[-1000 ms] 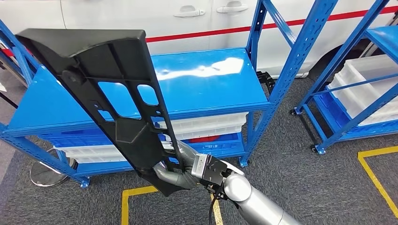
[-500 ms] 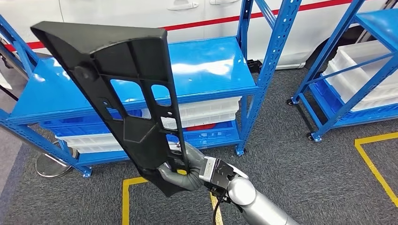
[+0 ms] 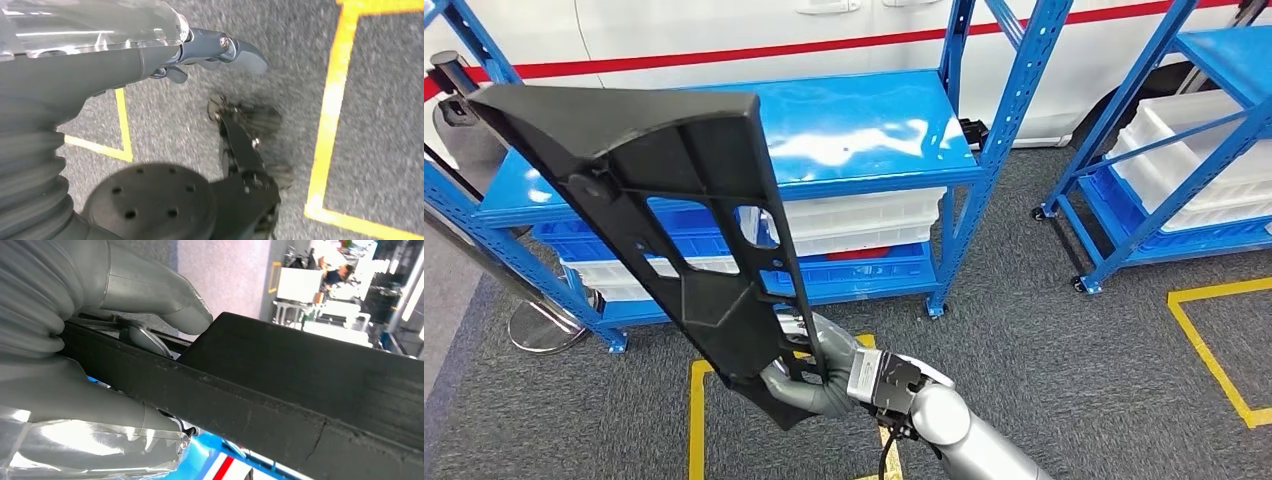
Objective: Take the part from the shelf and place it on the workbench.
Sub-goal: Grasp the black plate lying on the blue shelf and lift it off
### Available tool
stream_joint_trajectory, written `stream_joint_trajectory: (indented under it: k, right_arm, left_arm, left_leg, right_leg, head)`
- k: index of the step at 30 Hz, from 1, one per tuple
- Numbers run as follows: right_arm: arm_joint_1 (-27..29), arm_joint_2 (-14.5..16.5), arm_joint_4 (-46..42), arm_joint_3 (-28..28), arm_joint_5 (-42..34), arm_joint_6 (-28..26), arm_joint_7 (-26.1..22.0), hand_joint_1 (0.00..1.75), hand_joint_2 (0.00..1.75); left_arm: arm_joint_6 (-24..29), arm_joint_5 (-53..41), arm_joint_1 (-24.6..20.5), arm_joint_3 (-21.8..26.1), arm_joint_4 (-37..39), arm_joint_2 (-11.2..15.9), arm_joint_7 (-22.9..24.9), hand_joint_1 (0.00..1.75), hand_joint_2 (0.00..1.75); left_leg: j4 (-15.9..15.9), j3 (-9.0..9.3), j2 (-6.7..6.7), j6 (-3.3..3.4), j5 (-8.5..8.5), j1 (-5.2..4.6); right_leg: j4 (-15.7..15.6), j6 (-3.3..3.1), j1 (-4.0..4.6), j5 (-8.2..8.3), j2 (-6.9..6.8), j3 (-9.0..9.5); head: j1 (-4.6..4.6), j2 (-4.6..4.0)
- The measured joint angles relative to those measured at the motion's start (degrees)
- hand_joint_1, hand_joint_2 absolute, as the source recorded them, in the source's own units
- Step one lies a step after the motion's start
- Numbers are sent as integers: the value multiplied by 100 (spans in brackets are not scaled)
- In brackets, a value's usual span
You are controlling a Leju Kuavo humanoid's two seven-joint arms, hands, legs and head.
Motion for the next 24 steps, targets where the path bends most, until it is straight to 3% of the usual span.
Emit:
stream_joint_trajectory:
  k: [1, 2, 3, 4, 6, 8, 10, 12, 15, 16, 17, 18, 19, 21, 23, 24]
  right_arm:
    - [-6, 1, 9, 6, 44, 29, -1, 175, 175]
    - [-15, 1, 19, 14, 75, 50, -1, 175, 175]
    - [-26, 3, 27, 21, 91, 59, -1, 175, 175]
    - [-42, 5, 33, 27, 98, 62, -1, 175, 175]
    - [-82, 9, 39, 34, 103, 62, -4, 175, 175]
    - [-104, 9, 49, 37, 109, 63, -9, 175, 175]
    - [-117, 16, 58, 41, 125, 76, -16, 175, 175]
    - [-160, 36, 63, 57, 179, 106, -39, 175, 175]
    - [-239, 61, 84, 116, 328, 112, -98, 175, 175]
    - [-251, 63, 97, 140, 382, 98, -120, 175, 175]
    - [-256, 64, 111, 163, 429, 80, -144, 175, 175]
    - [-259, 65, 121, 183, 472, 59, -167, 175, 175]
    - [-260, 67, 126, 196, 515, 37, -191, 175, 175]
    - [-261, 68, 128, 205, 607, -2, -244, 175, 175]
    - [-262, 67, 129, 218, 691, -16, -320, 175, 175]
    - [-264, 66, 132, 234, 724, -15, -364, 175, 175]
  left_arm:
    - [-7, -11, 2, 1, -1, 4, 4, 0, 175]
    - [-13, -19, 3, 3, -1, 8, 7, 0, 175]
    - [-18, -21, 3, 4, -1, 11, 8, 0, 175]
    - [-23, -25, 2, 4, -1, 11, 9, 0, 175]
    - [-31, -32, -5, 4, -1, 9, 9, 0, 175]
    - [-36, -37, -9, 4, -1, 10, 9, 0, 175]
    - [-32, -38, 0, 9, -2, 17, 9, 0, 175]
    - [-23, -42, 8, 17, -4, 27, 2, 0, 175]
    - [-37, -75, -7, 25, -5, 36, -36, 0, 175]
    - [-56, -92, -9, 25, -5, 40, -59, 0, 175]
    - [-81, -109, -4, 25, -5, 50, -85, 0, 175]
    - [-109, -128, 4, 25, -6, 65, -109, 0, 175]
    - [-137, -149, 11, 24, -7, 84, -131, 0, 175]
    - [-177, -191, 9, 21, -8, 121, -164, 0, 175]
    - [-191, -230, -10, 13, -8, 146, -178, 0, 175]
    - [-193, -250, -11, 8, -8, 154, -179, 0, 175]
  left_leg:
    - [11, -61, -25, -3, 38, -1]
    - [28, -114, -60, -11, 68, -1]
    - [52, -159, -104, -22, 89, 0]
    - [81, -192, -155, -31, 100, 2]
    - [154, -267, -255, -65, 110, 5]
    - [200, -348, -343, -128, 131, 16]
    - [200, -401, -420, -204, 157, 35]
    - [343, -489, -327, -260, 53, 35]
    - [1337, -955, -108, -328, -450, 42]
    - [1675, -1111, -87, -349, -561, 51]
    - [1834, -1183, -73, -366, -568, 60]
    - [1753, -1138, -53, -376, -463, 68]
    - [1441, -980, -6, -380, -270, 74]
    - [636, -588, 208, -365, 60, 54]
    - [267, -434, 325, -291, 153, 11]
    - [262, -446, 291, -245, 152, -11]
  right_leg:
    - [289, 12, -9, -132, 0, -70]
    - [393, 19, -18, -161, 0, -44]
    - [262, 17, -25, -85, 6, 106]
    - [-85, 6, -30, 61, 38, 362]
    - [-859, -38, -38, 252, 245, 855]
    - [-1172, -75, -25, 270, 361, 1008]
    - [-1195, -117, -16, 304, 255, 990]
    - [-1244, -186, -41, 341, 140, 997]
    - [-1266, -232, -47, 354, -59, 992]
    - [-1262, -234, -41, 352, -132, 988]
    - [-1257, -235, -37, 348, -201, 986]
    - [-1248, -232, -36, 342, -265, 985]
    - [-1237, -222, -38, 333, -322, 987]
    - [-1210, -184, -25, 310, -423, 990]
    - [-1194, -138, 7, 301, -513, 984]
    - [-1195, -114, 23, 305, -559, 982]
  head:
    - [0, 0]
    - [-1, 0]
    - [-1, 0]
    - [0, 0]
    - [-2, 1]
    - [-1, 1]
    - [4, 1]
    - [-6, 0]
    - [-22, 0]
    - [-22, 0]
    - [-22, 0]
    - [-23, 0]
    - [-23, 0]
    - [-25, 0]
    - [-23, 0]
    - [-22, 0]
